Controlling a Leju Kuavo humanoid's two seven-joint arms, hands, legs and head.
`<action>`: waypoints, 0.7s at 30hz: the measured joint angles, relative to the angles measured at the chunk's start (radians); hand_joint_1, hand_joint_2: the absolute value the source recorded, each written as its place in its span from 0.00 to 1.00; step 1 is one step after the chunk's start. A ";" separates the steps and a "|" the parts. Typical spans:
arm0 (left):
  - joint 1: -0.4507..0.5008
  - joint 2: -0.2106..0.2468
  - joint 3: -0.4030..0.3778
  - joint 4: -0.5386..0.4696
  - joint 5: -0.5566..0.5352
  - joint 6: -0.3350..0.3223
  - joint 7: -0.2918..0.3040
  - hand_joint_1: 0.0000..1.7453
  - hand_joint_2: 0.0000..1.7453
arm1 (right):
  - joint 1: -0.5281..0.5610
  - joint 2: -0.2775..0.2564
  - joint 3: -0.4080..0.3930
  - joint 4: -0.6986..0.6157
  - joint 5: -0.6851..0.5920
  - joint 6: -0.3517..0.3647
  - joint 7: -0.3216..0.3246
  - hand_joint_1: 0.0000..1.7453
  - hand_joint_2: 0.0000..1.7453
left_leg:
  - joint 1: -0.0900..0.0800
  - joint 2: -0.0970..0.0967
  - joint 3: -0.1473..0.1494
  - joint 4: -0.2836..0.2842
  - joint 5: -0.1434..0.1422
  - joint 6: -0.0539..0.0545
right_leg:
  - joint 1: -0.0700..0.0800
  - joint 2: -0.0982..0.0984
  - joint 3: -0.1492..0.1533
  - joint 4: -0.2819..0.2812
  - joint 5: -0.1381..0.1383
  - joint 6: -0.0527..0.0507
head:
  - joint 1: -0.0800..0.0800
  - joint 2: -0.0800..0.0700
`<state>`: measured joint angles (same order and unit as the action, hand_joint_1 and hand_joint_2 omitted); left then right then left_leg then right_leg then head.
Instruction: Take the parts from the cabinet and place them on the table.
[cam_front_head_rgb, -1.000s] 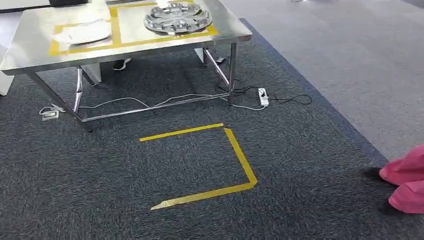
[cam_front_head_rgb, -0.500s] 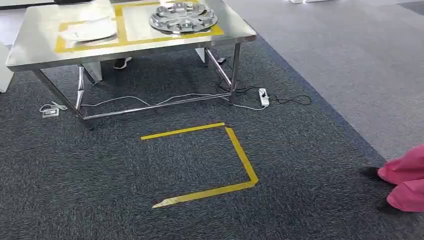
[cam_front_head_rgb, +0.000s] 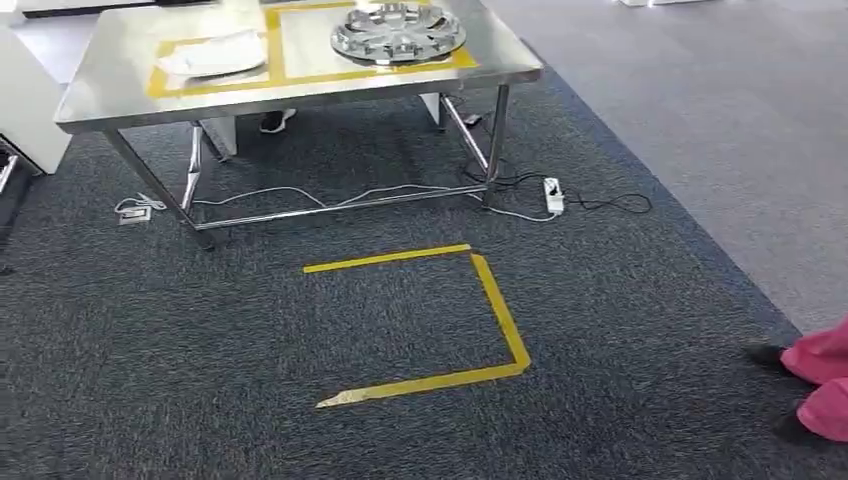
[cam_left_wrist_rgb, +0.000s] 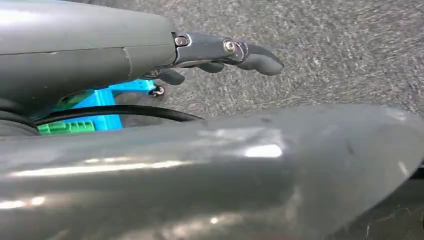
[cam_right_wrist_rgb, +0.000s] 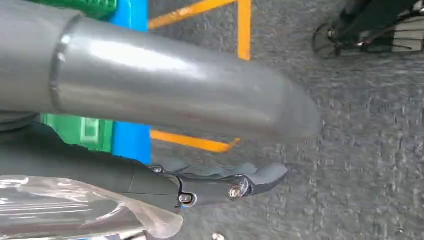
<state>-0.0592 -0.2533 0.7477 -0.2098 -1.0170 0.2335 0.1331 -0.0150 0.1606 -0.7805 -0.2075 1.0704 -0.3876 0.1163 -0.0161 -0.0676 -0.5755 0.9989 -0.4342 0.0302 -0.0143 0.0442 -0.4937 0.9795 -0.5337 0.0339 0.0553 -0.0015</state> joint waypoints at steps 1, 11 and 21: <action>0.001 0.000 0.001 0.000 0.000 0.000 0.000 0.00 0.00 | -0.001 0.000 0.000 0.000 0.000 0.000 0.001 0.00 0.00 | 0.002 -0.007 -0.002 -0.001 0.003 -0.006 | 0.002 -0.009 0.001 0.000 0.002 -0.007 | -0.001 0.000; 0.003 0.003 0.002 0.000 0.000 -0.002 0.002 0.00 0.00 | 0.000 0.000 0.001 0.000 0.007 -0.004 0.000 0.00 0.00 | 0.011 0.078 -0.018 0.111 -0.048 -0.022 | 0.006 -0.126 0.006 -0.002 0.011 -0.029 | -0.009 0.000; 0.001 -0.001 0.004 0.000 0.000 -0.005 0.004 0.00 0.00 | -0.004 0.000 0.001 0.002 0.007 0.003 -0.003 0.00 0.00 | 0.006 0.062 0.015 -0.009 -0.022 0.030 | 0.009 -0.051 -0.101 0.227 -0.128 0.010 | 0.002 0.000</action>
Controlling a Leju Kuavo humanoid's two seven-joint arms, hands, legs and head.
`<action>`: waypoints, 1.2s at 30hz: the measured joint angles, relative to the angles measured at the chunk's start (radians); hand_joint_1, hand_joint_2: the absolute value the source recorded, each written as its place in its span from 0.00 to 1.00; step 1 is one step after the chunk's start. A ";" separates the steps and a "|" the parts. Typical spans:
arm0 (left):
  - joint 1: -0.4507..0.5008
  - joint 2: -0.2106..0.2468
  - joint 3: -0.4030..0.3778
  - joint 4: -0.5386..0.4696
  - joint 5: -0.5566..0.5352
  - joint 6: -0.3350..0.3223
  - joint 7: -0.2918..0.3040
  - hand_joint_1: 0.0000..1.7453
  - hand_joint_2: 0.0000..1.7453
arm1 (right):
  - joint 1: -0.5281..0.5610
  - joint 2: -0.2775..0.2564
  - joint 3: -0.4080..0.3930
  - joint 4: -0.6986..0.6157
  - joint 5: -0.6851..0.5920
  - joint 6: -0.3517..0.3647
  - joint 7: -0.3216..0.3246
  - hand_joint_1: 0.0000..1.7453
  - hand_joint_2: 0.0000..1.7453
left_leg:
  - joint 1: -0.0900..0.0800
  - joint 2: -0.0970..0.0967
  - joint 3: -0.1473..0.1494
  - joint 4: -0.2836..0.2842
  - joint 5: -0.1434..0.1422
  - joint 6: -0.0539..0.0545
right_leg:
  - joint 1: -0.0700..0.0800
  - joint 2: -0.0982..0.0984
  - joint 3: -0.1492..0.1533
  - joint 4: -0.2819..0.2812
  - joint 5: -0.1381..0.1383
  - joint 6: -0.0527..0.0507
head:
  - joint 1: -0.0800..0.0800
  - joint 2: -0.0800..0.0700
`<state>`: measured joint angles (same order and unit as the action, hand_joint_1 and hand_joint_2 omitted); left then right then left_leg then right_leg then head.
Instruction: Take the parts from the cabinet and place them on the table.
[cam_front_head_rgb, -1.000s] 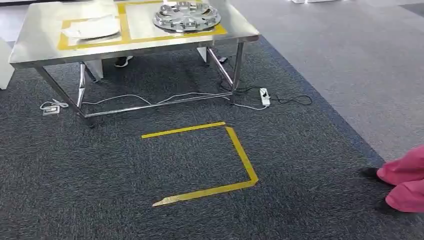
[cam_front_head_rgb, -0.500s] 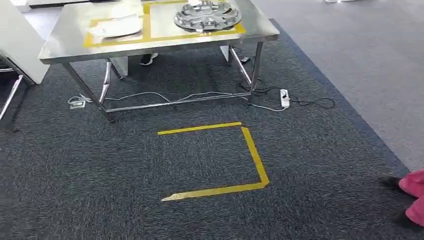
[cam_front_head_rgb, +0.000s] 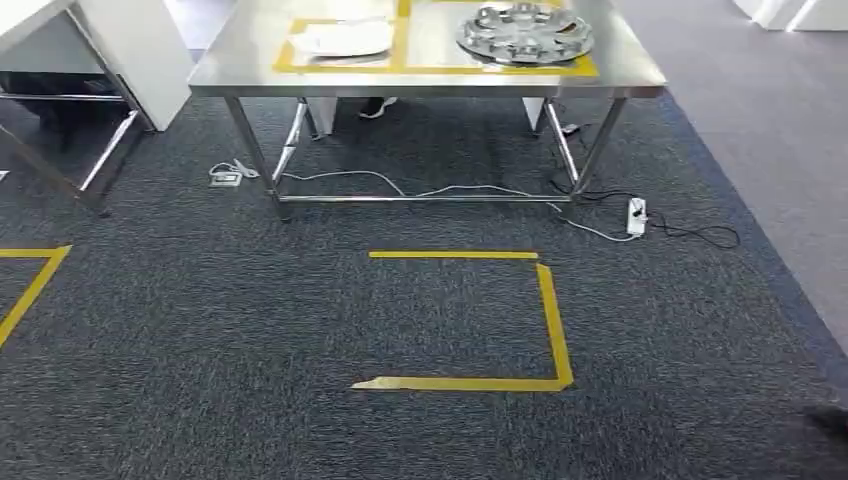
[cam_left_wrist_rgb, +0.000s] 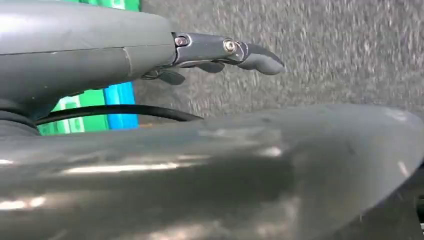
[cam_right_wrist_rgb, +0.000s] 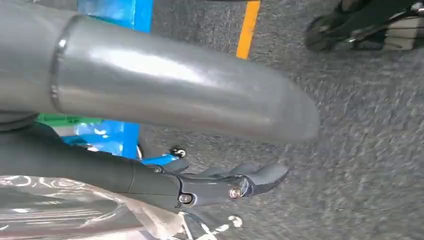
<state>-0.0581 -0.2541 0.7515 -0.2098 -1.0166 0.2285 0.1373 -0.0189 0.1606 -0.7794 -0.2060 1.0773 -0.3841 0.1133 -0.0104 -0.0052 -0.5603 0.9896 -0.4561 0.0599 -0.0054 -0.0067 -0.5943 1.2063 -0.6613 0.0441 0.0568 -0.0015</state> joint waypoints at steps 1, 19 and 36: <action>0.000 0.000 0.000 0.000 0.000 -0.003 0.000 0.00 0.00 | 0.002 0.000 0.000 0.000 0.000 0.002 0.000 0.00 0.00 | 0.000 -0.012 -0.002 0.001 0.001 0.001 | 0.000 0.003 -0.038 0.073 -0.024 0.001 | 0.001 0.000; 0.000 -0.002 0.000 0.000 -0.030 -0.042 0.000 0.00 0.00 | 0.015 -0.008 0.003 0.003 0.031 0.030 0.009 0.00 0.00 | 0.013 0.003 -0.127 0.263 -0.085 -0.067 | -0.010 -0.062 0.099 -0.228 0.137 -0.037 | -0.017 0.000; -0.003 -0.001 -0.003 0.000 -0.034 -0.058 0.000 0.00 0.00 | 0.008 -0.008 0.043 0.006 0.069 0.028 0.027 0.00 0.00 | 0.005 -0.081 0.001 0.009 -0.003 -0.013 | -0.011 0.025 0.021 -0.117 0.140 0.008 | -0.002 0.000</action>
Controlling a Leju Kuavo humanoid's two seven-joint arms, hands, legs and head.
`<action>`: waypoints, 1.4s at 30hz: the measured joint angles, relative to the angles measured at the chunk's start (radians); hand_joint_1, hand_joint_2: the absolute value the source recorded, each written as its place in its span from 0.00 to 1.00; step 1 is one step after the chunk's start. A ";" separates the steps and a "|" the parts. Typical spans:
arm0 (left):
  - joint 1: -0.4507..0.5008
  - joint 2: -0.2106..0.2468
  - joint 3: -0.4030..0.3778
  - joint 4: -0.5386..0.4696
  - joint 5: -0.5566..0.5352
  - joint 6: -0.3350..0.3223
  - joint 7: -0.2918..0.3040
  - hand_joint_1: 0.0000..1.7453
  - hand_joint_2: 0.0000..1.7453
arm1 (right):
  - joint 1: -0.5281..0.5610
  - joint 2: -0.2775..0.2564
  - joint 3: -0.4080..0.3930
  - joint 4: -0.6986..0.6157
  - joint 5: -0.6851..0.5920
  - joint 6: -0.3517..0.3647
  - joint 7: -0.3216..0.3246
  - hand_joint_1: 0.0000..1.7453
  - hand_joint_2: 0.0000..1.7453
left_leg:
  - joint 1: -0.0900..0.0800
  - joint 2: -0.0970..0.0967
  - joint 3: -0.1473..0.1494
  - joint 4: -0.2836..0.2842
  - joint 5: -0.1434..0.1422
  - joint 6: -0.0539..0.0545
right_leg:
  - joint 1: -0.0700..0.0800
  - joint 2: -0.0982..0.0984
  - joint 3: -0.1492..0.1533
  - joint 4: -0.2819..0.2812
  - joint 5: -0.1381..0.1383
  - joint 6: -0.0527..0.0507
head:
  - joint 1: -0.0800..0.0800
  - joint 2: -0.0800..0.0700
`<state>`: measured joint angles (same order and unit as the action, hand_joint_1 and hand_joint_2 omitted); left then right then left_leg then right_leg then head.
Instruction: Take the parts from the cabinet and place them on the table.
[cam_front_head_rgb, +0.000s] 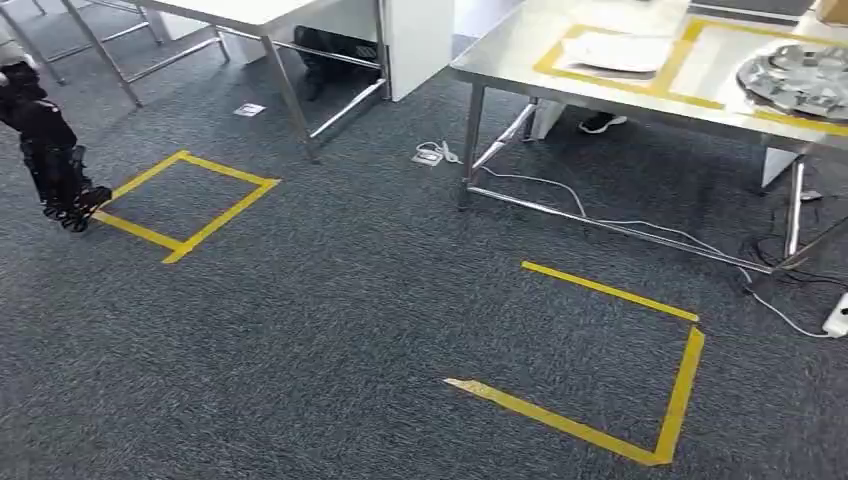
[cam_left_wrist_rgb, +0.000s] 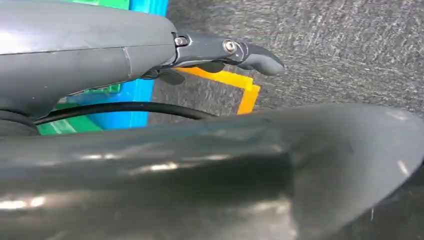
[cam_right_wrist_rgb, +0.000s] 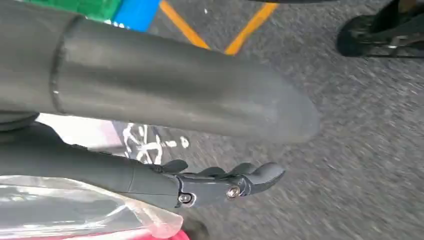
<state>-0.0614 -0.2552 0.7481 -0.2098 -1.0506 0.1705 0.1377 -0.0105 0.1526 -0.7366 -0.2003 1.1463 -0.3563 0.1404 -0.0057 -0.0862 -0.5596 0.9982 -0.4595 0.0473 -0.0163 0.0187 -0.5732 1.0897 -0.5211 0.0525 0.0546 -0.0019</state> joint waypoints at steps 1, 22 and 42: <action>0.000 0.000 0.000 0.000 0.002 0.002 0.000 0.00 0.00 | -0.001 0.003 0.001 0.000 0.002 -0.009 0.004 0.00 0.00 | 0.000 -0.010 -0.003 0.002 -0.001 -0.005 | -0.006 0.057 0.027 -0.073 0.022 -0.001 | 0.000 0.000; 0.031 0.024 0.003 0.000 0.024 0.080 -0.357 0.00 0.00 | -0.006 0.038 0.009 0.004 0.021 -0.045 -0.016 0.00 0.00 | 0.002 0.116 0.001 0.006 -0.017 -0.013 | 0.000 -0.128 0.090 -0.096 -0.036 -0.002 | -0.005 0.000; 0.027 0.021 0.004 0.001 0.024 0.053 -0.358 0.00 0.00 | 0.006 0.043 0.006 0.004 0.021 -0.050 -0.034 0.00 0.00 | 0.012 0.074 -0.153 0.322 -0.166 -0.060 | 0.004 -0.058 0.054 -0.102 0.006 -0.052 | -0.006 0.000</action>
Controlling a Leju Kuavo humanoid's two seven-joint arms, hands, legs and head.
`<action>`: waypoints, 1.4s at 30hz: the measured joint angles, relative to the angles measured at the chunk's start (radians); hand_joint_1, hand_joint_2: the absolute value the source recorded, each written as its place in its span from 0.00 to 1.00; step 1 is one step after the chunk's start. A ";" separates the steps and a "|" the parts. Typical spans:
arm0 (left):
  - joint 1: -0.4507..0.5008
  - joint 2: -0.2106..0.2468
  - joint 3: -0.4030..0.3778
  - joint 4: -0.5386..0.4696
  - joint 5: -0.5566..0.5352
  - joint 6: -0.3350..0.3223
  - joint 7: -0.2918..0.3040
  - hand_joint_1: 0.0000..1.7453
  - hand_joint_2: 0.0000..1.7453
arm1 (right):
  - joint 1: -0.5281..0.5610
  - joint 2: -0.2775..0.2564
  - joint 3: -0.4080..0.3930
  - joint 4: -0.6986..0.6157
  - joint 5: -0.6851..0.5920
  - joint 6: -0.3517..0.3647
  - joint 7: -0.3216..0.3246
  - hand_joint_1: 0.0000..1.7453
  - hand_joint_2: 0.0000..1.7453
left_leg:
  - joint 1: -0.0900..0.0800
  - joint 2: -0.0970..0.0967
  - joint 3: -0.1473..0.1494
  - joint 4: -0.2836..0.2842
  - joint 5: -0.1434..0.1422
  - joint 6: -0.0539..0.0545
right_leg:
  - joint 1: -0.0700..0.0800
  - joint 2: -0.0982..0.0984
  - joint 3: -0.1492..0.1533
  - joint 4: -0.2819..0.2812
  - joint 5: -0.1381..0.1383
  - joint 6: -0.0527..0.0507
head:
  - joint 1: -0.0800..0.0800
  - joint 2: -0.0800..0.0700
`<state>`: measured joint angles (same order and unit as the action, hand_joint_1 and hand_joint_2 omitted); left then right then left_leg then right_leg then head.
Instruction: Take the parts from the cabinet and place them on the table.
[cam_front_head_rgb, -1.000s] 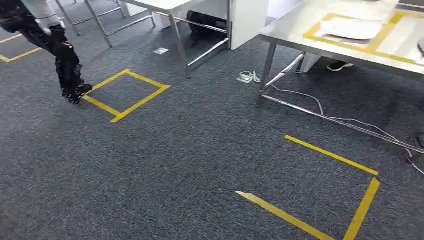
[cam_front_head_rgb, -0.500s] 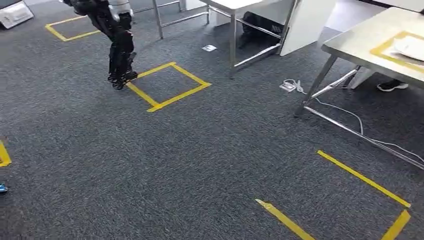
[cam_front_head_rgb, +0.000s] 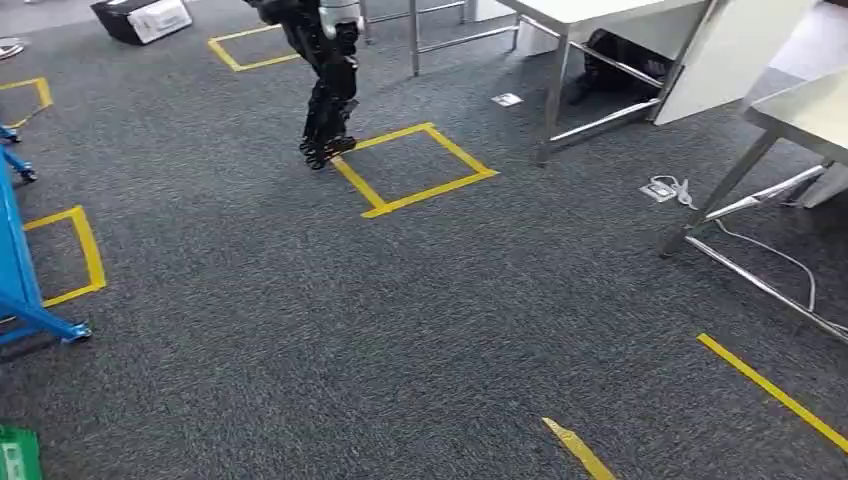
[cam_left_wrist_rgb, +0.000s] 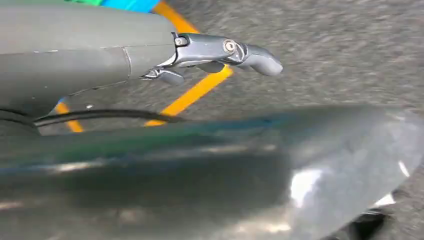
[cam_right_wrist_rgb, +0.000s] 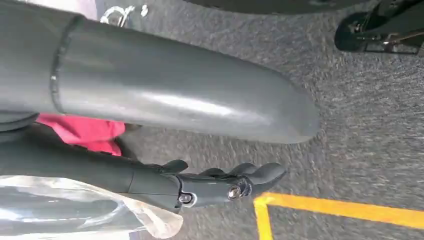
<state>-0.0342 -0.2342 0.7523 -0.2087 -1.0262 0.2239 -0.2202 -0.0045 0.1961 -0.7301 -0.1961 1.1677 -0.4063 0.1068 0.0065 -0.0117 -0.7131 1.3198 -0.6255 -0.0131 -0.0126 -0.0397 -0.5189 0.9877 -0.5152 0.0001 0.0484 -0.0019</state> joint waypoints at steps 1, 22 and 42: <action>0.002 0.001 0.000 0.000 0.000 0.000 0.007 0.00 0.00 | 0.000 0.000 0.000 0.000 0.001 0.001 0.001 0.00 0.00 | 0.003 0.002 0.002 -0.003 0.015 -0.002 | 0.001 -0.016 0.002 0.000 -0.002 0.001 | 0.001 0.000; -0.006 0.001 0.003 0.000 -0.016 0.002 0.054 0.00 0.00 | -0.011 0.000 0.000 0.000 0.003 0.004 -0.001 0.00 0.00 | -0.012 -0.110 0.147 -0.296 0.135 0.035 | -0.006 0.109 -0.033 0.031 0.003 0.038 | 0.008 0.000; 0.000 0.001 0.003 0.000 -0.042 0.011 0.123 0.00 0.00 | -0.012 0.000 -0.008 0.000 -0.013 0.021 -0.018 0.00 0.00 | -0.012 0.007 0.161 -0.306 0.128 0.015 | 0.007 0.026 -0.009 0.013 -0.006 0.009 | 0.003 0.000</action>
<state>-0.0346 -0.2331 0.7553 -0.2087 -1.0677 0.2350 -0.0977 -0.0165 0.1965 -0.7378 -0.1961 1.1547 -0.3857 0.0885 -0.0056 -0.0044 -0.5523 1.0137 -0.4975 0.0022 -0.0056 -0.0135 -0.5280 1.0006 -0.5212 0.0089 0.0511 -0.0019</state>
